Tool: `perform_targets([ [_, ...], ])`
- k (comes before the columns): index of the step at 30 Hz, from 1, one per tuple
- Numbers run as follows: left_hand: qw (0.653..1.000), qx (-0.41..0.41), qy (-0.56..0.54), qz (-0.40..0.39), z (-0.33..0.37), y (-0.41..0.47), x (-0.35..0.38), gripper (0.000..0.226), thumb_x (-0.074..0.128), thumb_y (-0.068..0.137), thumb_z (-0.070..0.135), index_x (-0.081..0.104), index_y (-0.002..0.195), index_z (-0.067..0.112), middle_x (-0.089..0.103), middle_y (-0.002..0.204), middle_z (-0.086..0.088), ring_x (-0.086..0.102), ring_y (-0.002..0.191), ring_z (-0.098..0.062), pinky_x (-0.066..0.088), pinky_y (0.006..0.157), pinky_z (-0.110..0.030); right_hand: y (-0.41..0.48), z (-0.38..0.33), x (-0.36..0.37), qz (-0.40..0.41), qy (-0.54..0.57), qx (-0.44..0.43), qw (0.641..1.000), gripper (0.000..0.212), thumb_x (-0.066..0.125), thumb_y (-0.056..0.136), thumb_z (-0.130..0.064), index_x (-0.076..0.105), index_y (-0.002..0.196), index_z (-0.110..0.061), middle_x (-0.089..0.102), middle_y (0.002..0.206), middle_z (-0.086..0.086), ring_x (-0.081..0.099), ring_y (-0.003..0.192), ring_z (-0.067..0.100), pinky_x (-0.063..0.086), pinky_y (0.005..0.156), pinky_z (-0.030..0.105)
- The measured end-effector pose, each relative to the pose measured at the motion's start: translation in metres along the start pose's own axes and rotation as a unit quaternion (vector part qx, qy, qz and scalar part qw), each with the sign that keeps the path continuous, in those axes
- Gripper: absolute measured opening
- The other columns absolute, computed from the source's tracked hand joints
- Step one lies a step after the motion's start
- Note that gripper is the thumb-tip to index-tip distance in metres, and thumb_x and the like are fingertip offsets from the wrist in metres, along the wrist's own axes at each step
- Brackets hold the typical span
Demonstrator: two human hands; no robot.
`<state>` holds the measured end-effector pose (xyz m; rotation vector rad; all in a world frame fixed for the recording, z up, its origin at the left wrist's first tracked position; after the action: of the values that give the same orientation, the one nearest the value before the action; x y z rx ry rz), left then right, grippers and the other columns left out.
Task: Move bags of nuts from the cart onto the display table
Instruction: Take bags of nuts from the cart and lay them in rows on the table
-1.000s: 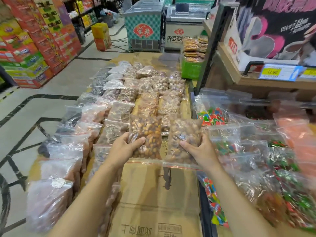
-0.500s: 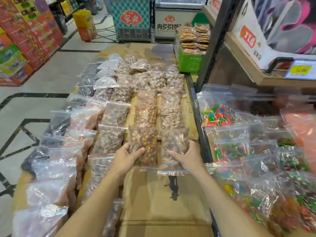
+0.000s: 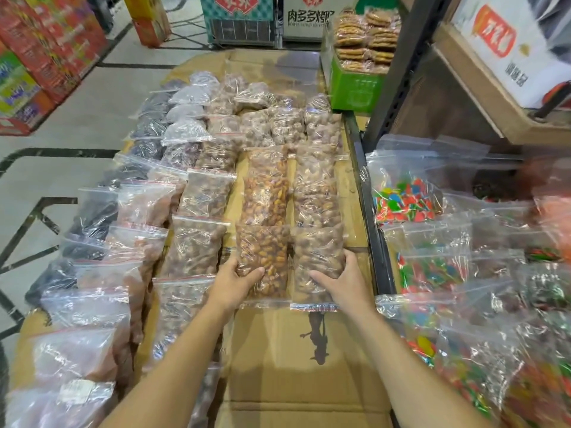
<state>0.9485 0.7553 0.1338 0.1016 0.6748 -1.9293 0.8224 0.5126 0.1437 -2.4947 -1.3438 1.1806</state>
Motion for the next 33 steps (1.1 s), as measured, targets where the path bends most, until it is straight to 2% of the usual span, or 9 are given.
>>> perform_targets([
  [4, 0.999, -0.036, 0.026, 0.005, -0.002, 0.004, 0.003, 0.032, 0.078, 0.095, 0.022, 0.061, 0.121, 0.016, 0.076, 0.099, 0.0, 0.074, 0.095, -0.026, 0.059, 0.093, -0.045, 0.003, 0.006, -0.003, -0.004, -0.022, 0.006, 1.0, 0.088, 0.085, 0.071, -0.068, 0.046, 0.14, -0.031, 0.066, 0.125, -0.011, 0.067, 0.112, 0.019, 0.058, 0.095, 0.049],
  [8, 0.994, -0.038, 0.089, 0.042, 0.003, 0.001, 0.002, 0.039, 0.078, 0.094, 0.025, 0.053, 0.123, 0.016, 0.07, 0.11, -0.001, 0.067, 0.101, -0.023, 0.051, 0.086, -0.035, 0.003, 0.008, -0.005, -0.009, -0.035, 0.011, 0.999, 0.091, 0.084, 0.075, -0.068, 0.044, 0.146, -0.027, 0.065, 0.136, -0.005, 0.065, 0.121, 0.023, 0.056, 0.099, 0.049],
  [12, 0.989, -0.022, 0.136, 0.05, 0.001, -0.001, 0.001, 0.054, 0.077, 0.088, 0.028, 0.049, 0.132, 0.019, 0.069, 0.12, -0.003, 0.067, 0.111, -0.026, 0.054, 0.1, -0.045, -0.002, 0.004, -0.006, -0.005, -0.058, 0.01, 0.998, 0.105, 0.079, 0.079, -0.069, 0.032, 0.159, -0.021, 0.055, 0.154, 0.002, 0.056, 0.137, 0.027, 0.051, 0.109, 0.05],
  [16, 0.986, -0.008, 0.162, 0.029, 0.001, -0.007, 0.001, 0.069, 0.066, 0.083, 0.044, 0.041, 0.145, 0.026, 0.066, 0.128, -0.003, 0.065, 0.117, -0.029, 0.054, 0.103, -0.053, -0.012, -0.007, -0.011, -0.004, -0.097, 0.003, 0.995, 0.1, 0.068, 0.094, -0.061, 0.018, 0.167, -0.016, 0.031, 0.171, 0.006, 0.035, 0.154, 0.029, 0.038, 0.12, 0.05],
  [19, 0.977, 0.012, 0.211, 0.011, 0.018, -0.026, 0.001, 0.054, 0.062, 0.092, 0.041, 0.045, 0.138, 0.02, 0.061, 0.128, 0.002, 0.06, 0.122, -0.027, 0.05, 0.106, -0.049, -0.02, -0.014, -0.014, -0.003, -0.148, -0.011, 0.989, 0.094, 0.062, 0.101, -0.054, 0.012, 0.168, -0.01, 0.021, 0.174, 0.011, 0.025, 0.159, 0.031, 0.031, 0.123, 0.048],
  [22, 0.956, 0.044, 0.29, 0.005, 0.03, -0.042, 0.001, 0.049, 0.059, 0.101, 0.037, 0.05, 0.14, 0.01, 0.054, 0.145, -0.008, 0.049, 0.139, -0.031, 0.043, 0.115, -0.047, -0.033, -0.022, -0.015, -0.009, -0.207, -0.028, 0.978, 0.087, 0.056, 0.105, -0.05, 0.012, 0.167, -0.008, 0.022, 0.173, 0.014, 0.023, 0.158, 0.033, 0.029, 0.124, 0.048],
  [25, 0.927, 0.076, 0.367, -0.007, 0.039, -0.052, 0.001, 0.041, 0.057, 0.1, 0.04, 0.057, 0.128, 0.01, 0.062, 0.137, -0.011, 0.054, 0.132, -0.036, 0.046, 0.11, -0.049, -0.05, -0.032, -0.014, -0.015, -0.279, -0.061, 0.958, 0.08, 0.052, 0.106, -0.052, 0.02, 0.165, -0.009, 0.027, 0.17, 0.013, 0.024, 0.157, 0.033, 0.03, 0.125, 0.049],
  [30, 0.872, 0.15, 0.465, -0.015, 0.059, -0.078, 0.01, 0.06, 0.05, 0.104, 0.049, 0.044, 0.154, 0.015, 0.054, 0.155, -0.007, 0.045, 0.146, -0.032, 0.036, 0.121, -0.048, -0.088, -0.042, -0.017, -0.018, -0.377, -0.093, 0.922, 0.079, 0.042, 0.107, -0.057, 0.02, 0.167, -0.01, 0.022, 0.173, 0.013, 0.018, 0.16, 0.035, 0.022, 0.128, 0.053],
  [33, 0.855, 0.173, 0.489, -0.012, 0.072, -0.095, 0.019, 0.062, 0.046, 0.104, 0.052, 0.042, 0.156, 0.017, 0.05, 0.159, -0.006, 0.043, 0.148, -0.032, 0.033, 0.123, -0.05, -0.114, -0.041, -0.028, -0.01, -0.413, -0.088, 0.906, 0.073, 0.041, 0.107, -0.057, 0.029, 0.164, -0.012, 0.027, 0.17, 0.014, 0.023, 0.157, 0.036, 0.023, 0.126, 0.053],
])
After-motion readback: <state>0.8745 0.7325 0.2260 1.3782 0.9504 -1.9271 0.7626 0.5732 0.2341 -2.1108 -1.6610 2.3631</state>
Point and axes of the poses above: each hand's wrist, its own y-axis towards the middle knuckle, its own x-axis out of the palm, z = x × y, the point moved 8 cm from there along y, towards the middle knuckle
